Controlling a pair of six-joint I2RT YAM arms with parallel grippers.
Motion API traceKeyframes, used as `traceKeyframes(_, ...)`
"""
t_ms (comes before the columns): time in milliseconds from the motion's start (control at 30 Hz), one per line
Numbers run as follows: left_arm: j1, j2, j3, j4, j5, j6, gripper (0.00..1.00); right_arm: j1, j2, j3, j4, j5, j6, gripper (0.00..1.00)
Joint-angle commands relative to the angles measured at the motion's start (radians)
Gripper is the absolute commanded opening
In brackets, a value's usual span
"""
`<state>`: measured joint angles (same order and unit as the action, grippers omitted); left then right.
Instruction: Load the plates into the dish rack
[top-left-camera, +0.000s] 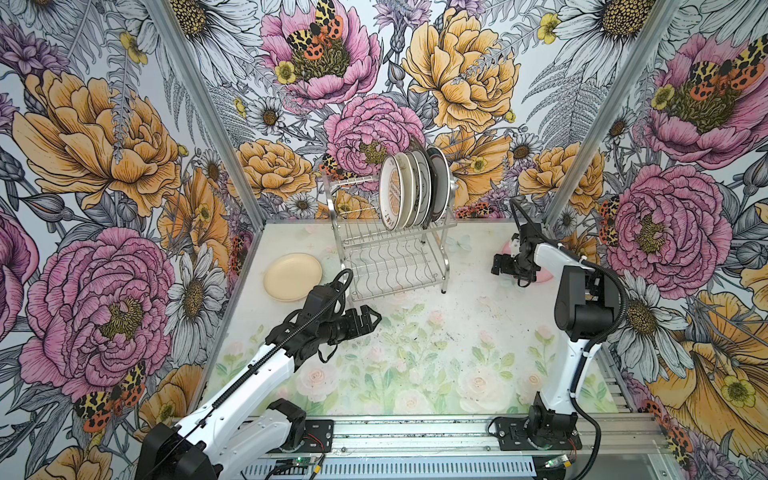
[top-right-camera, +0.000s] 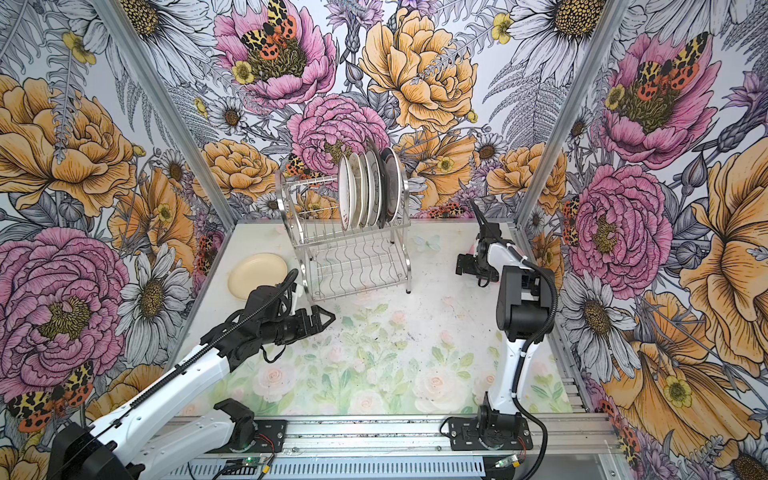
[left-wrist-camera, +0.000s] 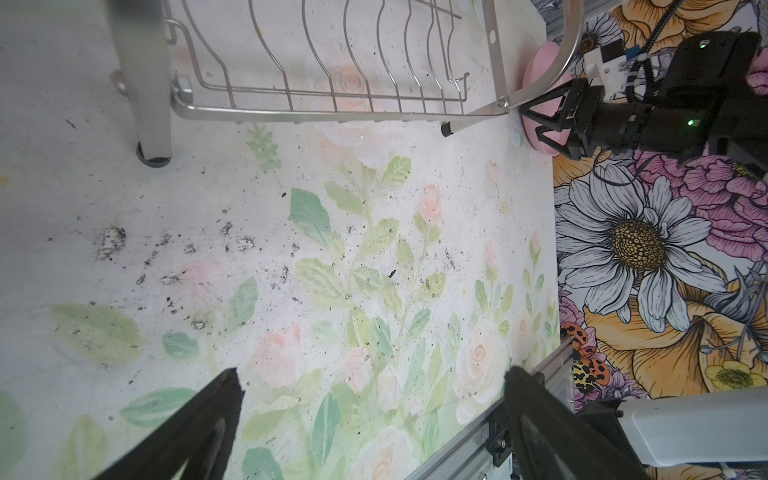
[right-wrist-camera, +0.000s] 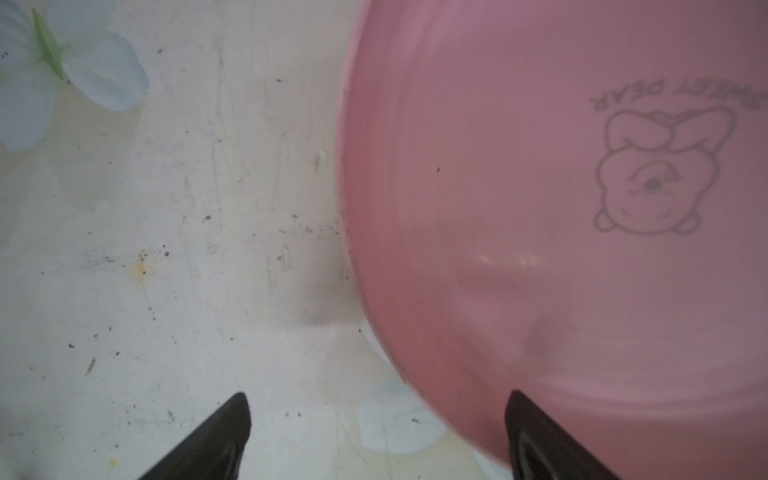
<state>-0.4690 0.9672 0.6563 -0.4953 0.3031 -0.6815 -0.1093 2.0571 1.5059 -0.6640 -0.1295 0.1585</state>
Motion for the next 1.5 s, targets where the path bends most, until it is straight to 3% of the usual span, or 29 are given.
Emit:
traceKeyframes(0, 0.015, 0.005, 0.024, 0.027, 0.012, 0.017, 0.99, 0.015, -0.038, -0.022, -0.029, -0.015, -0.019, 0.95)
traceKeyframes(667, 0.063, -0.005, 0.012, 0.039, 0.064, 0.046, 0.99, 0.086, -0.133, -0.12, -0.072, -0.036, -0.047, 0.93)
traceKeyframes(1467, 0.131, -0.105, -0.046, 0.023, 0.141, 0.064, 0.99, 0.315, -0.337, -0.37, -0.12, -0.014, -0.019, 0.92)
